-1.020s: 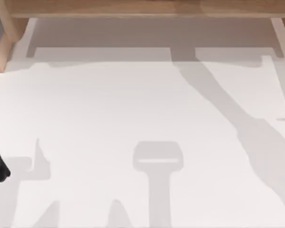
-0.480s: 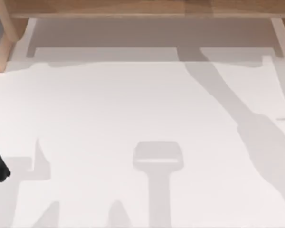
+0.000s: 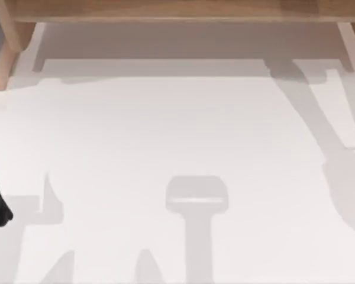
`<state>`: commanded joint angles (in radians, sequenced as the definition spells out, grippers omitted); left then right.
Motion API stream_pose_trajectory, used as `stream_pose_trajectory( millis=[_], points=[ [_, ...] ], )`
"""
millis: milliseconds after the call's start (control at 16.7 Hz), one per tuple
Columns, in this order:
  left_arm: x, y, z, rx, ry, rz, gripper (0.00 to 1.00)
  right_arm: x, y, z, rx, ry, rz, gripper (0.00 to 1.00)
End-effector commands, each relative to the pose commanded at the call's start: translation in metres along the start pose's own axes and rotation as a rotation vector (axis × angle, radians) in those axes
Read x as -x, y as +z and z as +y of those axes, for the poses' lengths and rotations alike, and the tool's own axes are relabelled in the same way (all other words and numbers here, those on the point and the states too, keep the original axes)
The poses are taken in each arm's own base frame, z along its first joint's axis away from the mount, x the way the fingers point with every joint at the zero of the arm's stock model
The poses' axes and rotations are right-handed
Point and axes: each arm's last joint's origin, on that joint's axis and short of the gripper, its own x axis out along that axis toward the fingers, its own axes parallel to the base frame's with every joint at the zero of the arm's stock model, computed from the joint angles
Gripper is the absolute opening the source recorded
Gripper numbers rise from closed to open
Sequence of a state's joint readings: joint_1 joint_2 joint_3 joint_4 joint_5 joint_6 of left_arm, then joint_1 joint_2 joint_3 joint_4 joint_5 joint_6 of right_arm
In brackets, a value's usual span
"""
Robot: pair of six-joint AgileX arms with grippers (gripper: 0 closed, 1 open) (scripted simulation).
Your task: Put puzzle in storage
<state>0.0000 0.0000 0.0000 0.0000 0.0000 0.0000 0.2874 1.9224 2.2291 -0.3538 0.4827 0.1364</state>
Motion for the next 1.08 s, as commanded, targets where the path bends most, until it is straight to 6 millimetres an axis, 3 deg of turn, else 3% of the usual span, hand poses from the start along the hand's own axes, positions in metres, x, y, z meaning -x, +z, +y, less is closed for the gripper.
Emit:
stream_pose_trajectory(
  millis=[300, 420, 540, 720, 900, 1080],
  points=[
    [0.0, 0.0, 0.0, 0.0, 0.0, 0.0, 1.0, 0.009, 0.037, -0.1, 0.031, -0.221, 0.165, 0.0],
    [0.0, 0.0, 0.0, 0.0, 0.0, 0.0, 1.0, 0.008, 0.036, -0.137, 0.076, -0.297, 0.285, 0.0],
    [0.0, 0.0, 0.0, 0.0, 0.0, 0.0, 1.0, -0.004, 0.019, -0.172, 0.133, -0.347, 0.451, 0.0],
    [0.0, 0.0, 0.0, 0.0, 0.0, 0.0, 1.0, -0.042, -0.038, -0.224, 0.213, -0.351, 0.792, 0.0],
    [0.0, 0.0, 0.0, 0.0, 0.0, 0.0, 1.0, -0.083, -0.122, -0.271, 0.243, -0.255, 1.154, 0.0],
    [0.0, 0.0, 0.0, 0.0, 0.0, 0.0, 1.0, -0.108, -0.2, -0.298, 0.229, -0.1, 1.411, 0.0]
  ],
)
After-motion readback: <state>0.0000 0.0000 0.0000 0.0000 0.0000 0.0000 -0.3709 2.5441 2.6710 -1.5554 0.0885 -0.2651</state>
